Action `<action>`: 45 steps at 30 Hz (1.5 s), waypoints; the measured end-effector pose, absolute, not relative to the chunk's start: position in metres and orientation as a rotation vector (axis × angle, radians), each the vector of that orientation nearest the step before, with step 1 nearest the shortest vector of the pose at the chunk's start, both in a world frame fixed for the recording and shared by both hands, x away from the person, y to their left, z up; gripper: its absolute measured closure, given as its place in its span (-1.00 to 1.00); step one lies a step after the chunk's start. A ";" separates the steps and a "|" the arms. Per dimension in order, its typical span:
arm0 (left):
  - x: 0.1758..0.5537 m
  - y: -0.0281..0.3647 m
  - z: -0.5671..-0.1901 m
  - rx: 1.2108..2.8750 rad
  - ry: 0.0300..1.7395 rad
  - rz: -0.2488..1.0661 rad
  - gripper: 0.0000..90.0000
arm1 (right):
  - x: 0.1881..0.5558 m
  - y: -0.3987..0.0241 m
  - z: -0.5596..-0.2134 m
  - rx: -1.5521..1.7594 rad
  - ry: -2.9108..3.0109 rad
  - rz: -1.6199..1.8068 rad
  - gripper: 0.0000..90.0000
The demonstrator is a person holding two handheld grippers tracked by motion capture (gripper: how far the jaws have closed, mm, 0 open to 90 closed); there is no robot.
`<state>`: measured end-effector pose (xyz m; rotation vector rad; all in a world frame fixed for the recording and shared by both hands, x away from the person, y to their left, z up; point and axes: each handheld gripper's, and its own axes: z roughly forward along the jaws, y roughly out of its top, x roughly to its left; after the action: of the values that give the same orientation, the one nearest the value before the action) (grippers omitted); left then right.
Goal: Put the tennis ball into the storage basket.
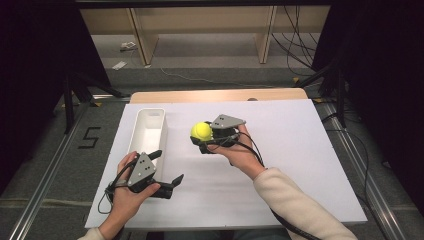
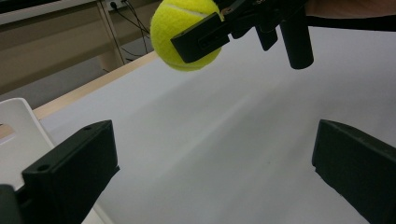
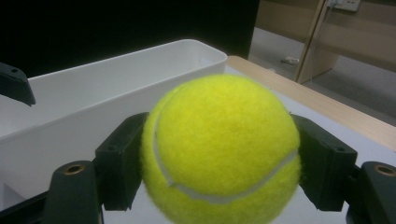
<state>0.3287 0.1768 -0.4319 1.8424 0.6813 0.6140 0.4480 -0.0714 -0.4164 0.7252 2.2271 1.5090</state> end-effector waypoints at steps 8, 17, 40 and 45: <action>0.329 0.177 -0.432 1.841 0.682 0.617 -1.00 | 0.449 -0.071 -0.416 0.730 2.225 1.509 -0.40; 0.329 0.177 -0.432 1.840 0.683 0.615 -1.00 | 0.449 -0.064 -0.416 0.719 2.232 1.518 -0.40; 0.329 0.177 -0.432 1.843 0.684 0.615 -1.00 | 0.451 -0.055 -0.411 0.717 2.229 1.544 -0.40; 0.329 0.177 -0.432 1.843 0.684 0.615 -1.00 | 0.451 -0.054 -0.412 0.718 2.228 1.543 -0.40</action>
<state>0.3293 0.1774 -0.4324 1.8428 0.6842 0.6147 0.4512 -0.0539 -0.4116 0.7176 2.2280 1.5431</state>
